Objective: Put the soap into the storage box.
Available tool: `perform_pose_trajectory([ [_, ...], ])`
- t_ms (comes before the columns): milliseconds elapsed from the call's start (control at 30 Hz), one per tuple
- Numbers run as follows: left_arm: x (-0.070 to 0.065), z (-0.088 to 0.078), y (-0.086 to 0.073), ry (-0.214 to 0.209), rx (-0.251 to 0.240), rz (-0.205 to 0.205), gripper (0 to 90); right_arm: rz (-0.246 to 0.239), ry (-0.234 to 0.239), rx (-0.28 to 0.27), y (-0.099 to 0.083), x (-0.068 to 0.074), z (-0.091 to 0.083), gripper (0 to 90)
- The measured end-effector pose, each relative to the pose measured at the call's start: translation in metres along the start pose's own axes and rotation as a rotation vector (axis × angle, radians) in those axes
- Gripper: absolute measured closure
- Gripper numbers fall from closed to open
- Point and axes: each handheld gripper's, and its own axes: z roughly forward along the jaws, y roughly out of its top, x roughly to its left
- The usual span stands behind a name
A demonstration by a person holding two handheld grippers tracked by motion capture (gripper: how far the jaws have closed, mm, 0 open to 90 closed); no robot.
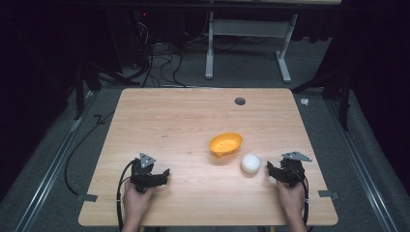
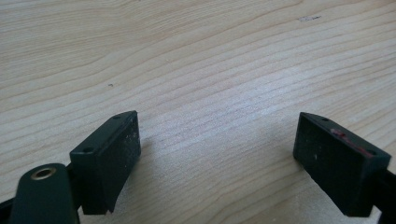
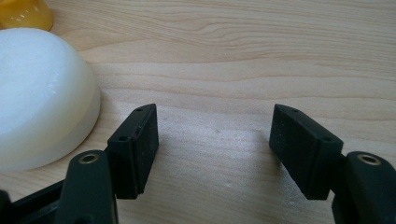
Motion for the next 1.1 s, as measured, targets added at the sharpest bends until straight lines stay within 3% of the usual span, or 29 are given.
perform_pose_trajectory([
  [500,-0.0001,0.0,-0.0001,0.0,0.0,0.001,15.3,-0.003,0.0,0.001,-0.0002,0.0004,-0.0002,33.6],
  [1100,-0.0002,-0.0005,-0.0004,0.001,0.0,-0.001,15.5,-0.037,0.049,0.004,0.0011,0.0017,0.0008,30.3],
])
